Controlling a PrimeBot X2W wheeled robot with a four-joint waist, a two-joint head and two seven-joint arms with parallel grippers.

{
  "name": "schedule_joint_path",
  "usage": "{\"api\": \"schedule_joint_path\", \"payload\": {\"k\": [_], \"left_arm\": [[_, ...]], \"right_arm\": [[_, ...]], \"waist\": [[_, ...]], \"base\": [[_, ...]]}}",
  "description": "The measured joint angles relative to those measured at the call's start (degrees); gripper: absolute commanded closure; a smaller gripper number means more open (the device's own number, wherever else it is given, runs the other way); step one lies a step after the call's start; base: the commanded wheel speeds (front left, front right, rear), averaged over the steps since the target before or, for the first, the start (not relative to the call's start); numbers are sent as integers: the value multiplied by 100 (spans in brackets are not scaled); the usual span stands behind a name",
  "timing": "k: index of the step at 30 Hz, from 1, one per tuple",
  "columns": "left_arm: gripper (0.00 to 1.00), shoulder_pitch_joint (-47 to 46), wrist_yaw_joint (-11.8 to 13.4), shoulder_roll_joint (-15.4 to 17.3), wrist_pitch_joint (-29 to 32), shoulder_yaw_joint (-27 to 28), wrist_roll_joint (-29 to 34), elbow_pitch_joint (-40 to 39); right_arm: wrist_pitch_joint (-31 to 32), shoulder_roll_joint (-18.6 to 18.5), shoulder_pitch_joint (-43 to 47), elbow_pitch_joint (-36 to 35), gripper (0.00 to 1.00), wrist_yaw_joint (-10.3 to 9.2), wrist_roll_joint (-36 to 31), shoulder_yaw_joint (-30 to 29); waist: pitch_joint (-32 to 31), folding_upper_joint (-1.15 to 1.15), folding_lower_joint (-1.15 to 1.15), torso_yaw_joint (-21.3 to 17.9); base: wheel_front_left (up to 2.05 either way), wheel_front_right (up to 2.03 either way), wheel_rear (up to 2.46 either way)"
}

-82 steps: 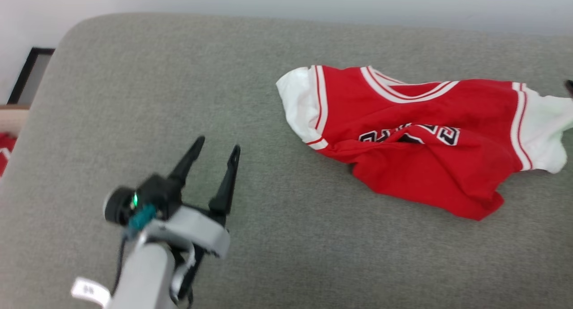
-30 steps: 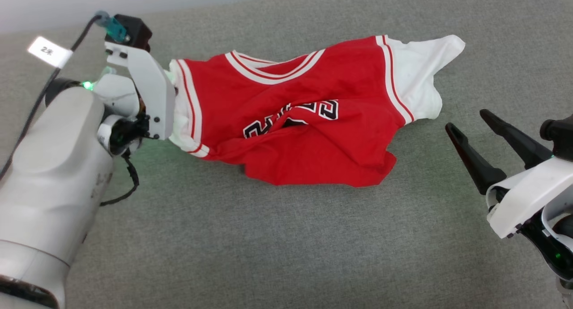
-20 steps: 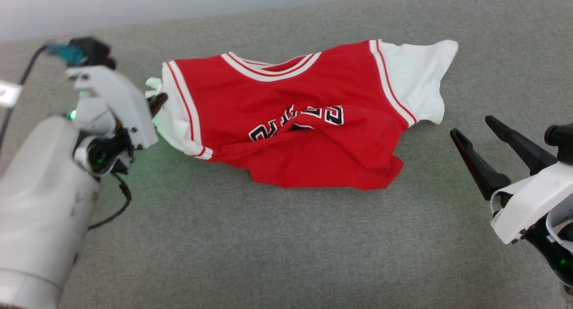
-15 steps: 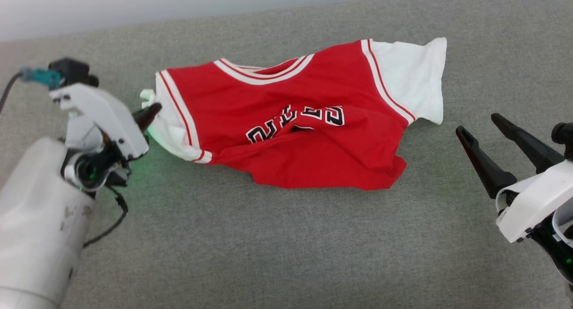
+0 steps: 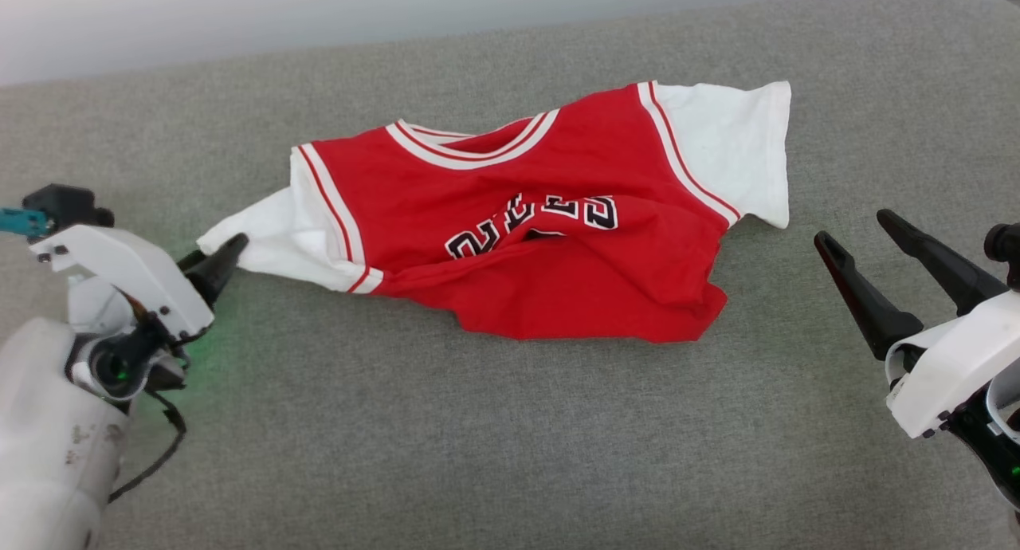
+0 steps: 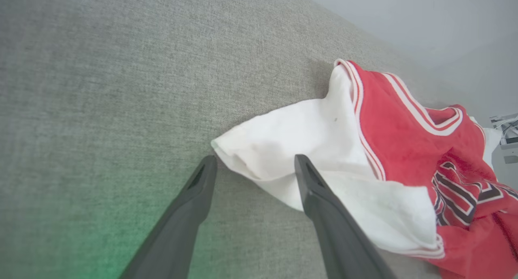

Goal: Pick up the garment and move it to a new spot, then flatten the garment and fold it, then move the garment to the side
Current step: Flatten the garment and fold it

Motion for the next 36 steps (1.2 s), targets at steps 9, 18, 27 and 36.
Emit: {"api": "schedule_joint_path", "payload": {"k": [9,18,27,36], "left_arm": [[0,55,0,254,-222,-240,225,-450],[0,-486,0,859,171,-1171,1303,-1357],[0,-1316,0,1136,1508,-1925,1529,-1165],[0,-1499,3,1218,2326,-2195,882,-923]], "right_arm": [[-47,68,100,-16,0,0,21,0],[-292,168,144,-2,0,0,44,2],[-432,205,116,18,0,0,43,69],[-513,177,42,107,0,0,62,180]], "waist": [[-186,0,0,32],[-87,0,0,-130],[258,0,0,-412],[499,0,0,-648]], "base": [[0,0,0],[0,0,0],[0,0,0],[0,0,0]]}}
